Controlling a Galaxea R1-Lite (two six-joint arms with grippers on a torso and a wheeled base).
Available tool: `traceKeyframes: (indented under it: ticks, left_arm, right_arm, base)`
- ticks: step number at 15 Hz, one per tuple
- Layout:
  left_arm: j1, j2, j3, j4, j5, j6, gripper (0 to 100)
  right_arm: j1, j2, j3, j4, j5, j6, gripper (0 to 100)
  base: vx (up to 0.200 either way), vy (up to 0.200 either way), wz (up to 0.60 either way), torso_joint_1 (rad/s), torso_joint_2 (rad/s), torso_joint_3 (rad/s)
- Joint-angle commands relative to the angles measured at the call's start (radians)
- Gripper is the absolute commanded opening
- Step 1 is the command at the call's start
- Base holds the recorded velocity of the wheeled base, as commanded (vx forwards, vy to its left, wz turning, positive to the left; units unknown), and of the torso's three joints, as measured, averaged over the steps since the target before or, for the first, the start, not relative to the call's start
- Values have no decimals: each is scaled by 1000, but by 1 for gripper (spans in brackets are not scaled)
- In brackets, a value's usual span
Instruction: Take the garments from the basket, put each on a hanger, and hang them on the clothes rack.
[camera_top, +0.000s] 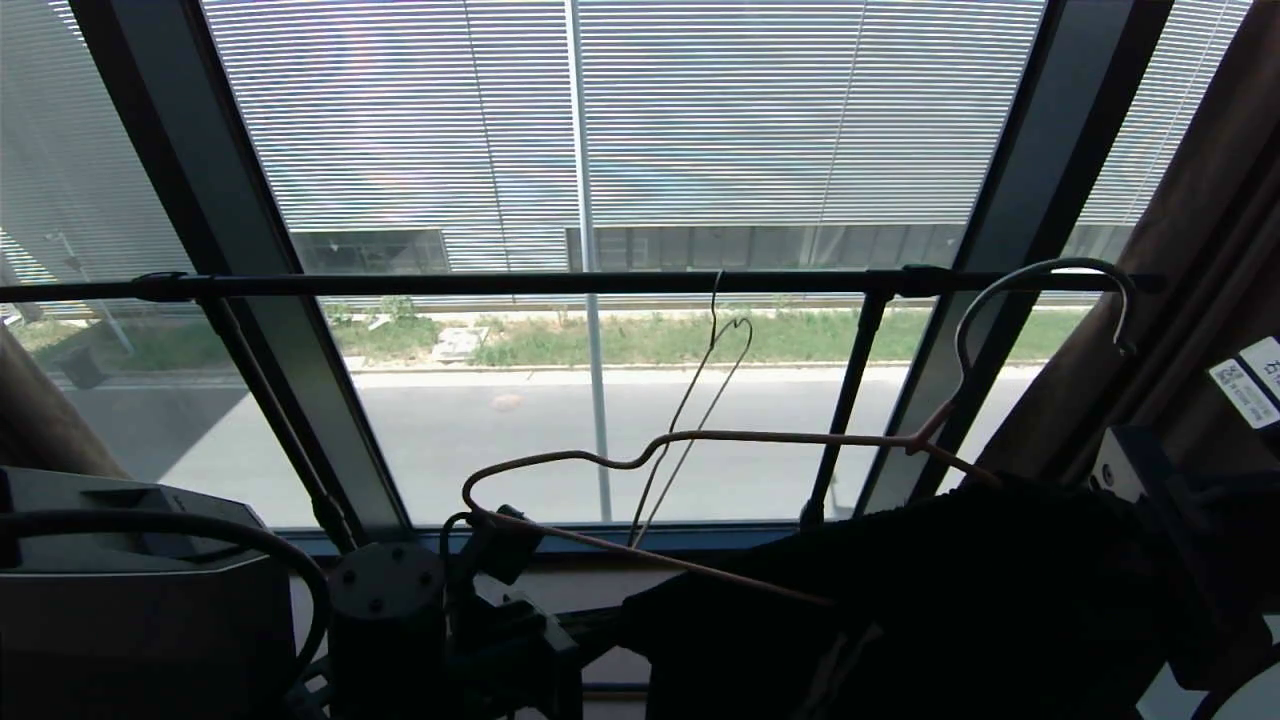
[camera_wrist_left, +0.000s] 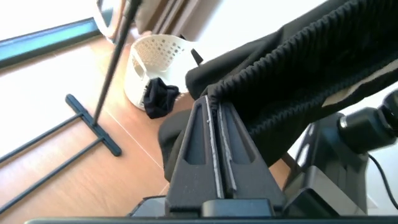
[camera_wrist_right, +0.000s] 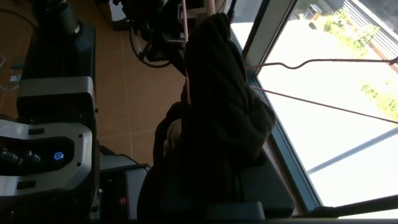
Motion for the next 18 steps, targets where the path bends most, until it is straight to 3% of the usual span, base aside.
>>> traceKeyframes:
  ticks: [1,7,11,13,18]
  left_arm:
    - [78,-46,-4,0,0,39,0]
    - [182,-66,-33,0,-2,57,0]
    - [226,-67,-49,0,-2,79,0]
    - [253,-67,-60,0,-2,82,0]
    - [271,-78,-72,0,-2,85,0]
  right_arm:
    - [-23,14,0,-9,-15,-2,0]
    - [-23,46,12,-38,-134,-6,0]
    - [-23,60,14,-38,-167,-11,0]
    - [-18,82,25,-40,-250,-29,0]
    - [-5,101,40,-38,-282,-72,0]
  base:
    - [0,0,0,0,0,0]
    - [0,0,0,0,0,0]
    - [0,0,0,0,0,0]
    - [0,0,0,0,0,0]
    - [0,0,0,0,0,0]
